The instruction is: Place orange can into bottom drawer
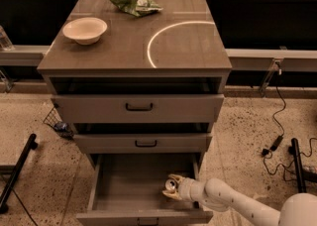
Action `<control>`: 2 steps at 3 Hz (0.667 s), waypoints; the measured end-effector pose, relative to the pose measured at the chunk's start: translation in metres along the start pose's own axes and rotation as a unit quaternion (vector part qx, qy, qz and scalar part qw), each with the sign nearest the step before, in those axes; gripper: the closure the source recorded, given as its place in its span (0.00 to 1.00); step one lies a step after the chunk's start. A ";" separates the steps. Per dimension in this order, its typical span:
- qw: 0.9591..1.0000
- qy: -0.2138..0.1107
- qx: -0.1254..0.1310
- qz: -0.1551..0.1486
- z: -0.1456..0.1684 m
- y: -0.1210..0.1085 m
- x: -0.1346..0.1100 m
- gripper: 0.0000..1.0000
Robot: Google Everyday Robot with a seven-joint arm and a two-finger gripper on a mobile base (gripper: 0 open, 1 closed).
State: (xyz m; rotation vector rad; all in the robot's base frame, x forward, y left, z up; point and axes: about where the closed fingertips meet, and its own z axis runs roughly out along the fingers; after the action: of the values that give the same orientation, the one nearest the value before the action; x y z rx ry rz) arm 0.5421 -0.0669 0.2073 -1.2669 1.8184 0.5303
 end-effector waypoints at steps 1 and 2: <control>1.000 -0.012 0.005 0.015 -0.002 -0.005 -0.004 0.00; 0.999 -0.029 0.014 0.039 -0.020 -0.016 -0.019 0.00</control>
Offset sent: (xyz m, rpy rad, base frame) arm 0.0171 -0.0308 0.0605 0.1352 0.0289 -0.1168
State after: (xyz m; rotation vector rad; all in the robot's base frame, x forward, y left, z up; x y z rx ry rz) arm 0.5512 -0.0775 0.2356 -1.1532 1.8260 0.5781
